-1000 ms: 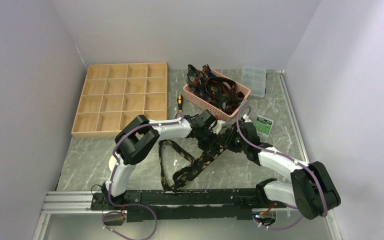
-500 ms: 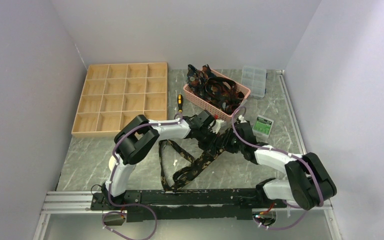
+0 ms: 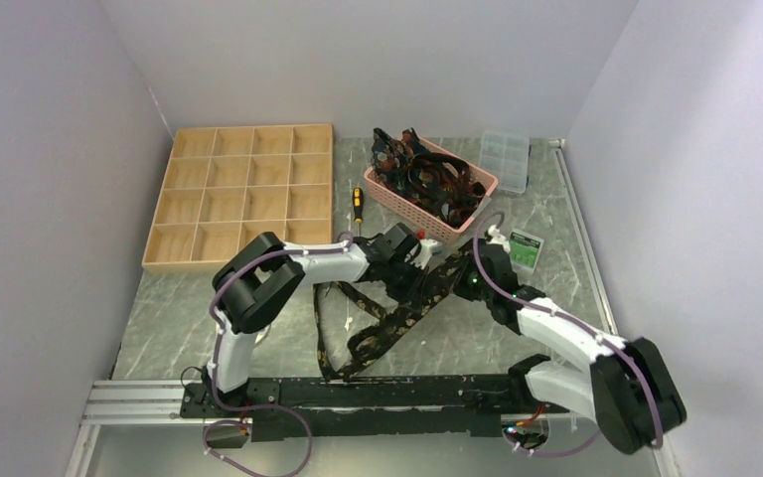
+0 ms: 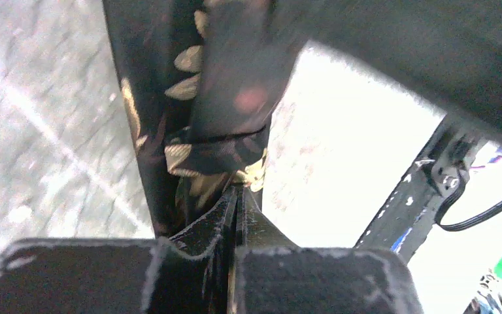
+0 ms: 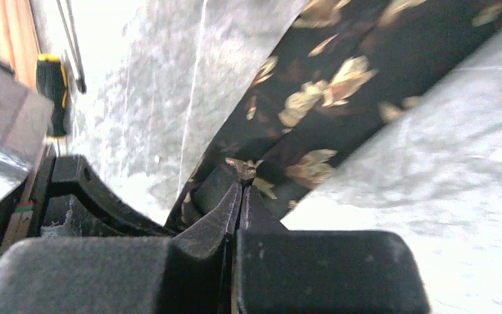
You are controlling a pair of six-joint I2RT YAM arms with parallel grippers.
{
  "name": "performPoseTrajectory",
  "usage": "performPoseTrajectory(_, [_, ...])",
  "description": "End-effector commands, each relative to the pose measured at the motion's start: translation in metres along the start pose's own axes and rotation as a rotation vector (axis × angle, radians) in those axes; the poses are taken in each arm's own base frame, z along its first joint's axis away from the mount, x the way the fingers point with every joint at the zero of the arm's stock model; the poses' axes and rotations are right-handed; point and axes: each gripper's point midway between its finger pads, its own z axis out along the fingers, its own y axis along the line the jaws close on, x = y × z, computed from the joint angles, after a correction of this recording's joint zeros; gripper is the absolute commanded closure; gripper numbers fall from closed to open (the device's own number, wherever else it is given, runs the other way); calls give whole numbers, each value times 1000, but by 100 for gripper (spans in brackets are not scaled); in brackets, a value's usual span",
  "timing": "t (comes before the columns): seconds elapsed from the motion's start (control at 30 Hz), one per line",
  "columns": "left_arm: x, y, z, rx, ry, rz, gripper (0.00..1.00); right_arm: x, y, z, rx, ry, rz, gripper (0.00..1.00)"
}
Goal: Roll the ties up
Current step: Flatten out the tie at the center of the board.
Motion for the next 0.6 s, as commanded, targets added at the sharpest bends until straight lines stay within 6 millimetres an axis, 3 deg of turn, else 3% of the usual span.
performPoseTrajectory(0.0, [-3,9,-32,-111,-57,10,92,-50,-19,-22,147,-188,-19,100])
performPoseTrajectory(0.13, [-5,9,-66,-191,-140,7,70,-75,-44,-40,263,-276,26,100])
performPoseTrajectory(0.3, [-10,3,-129,-272,-333,17,41,-104,-63,-60,338,-385,73,100])
performPoseTrajectory(0.43, [-8,0,-171,-315,-449,19,35,-127,-70,-73,395,-452,97,100])
performPoseTrajectory(0.57, [9,23,-204,-447,-565,-51,33,-155,-74,-89,433,-520,147,100])
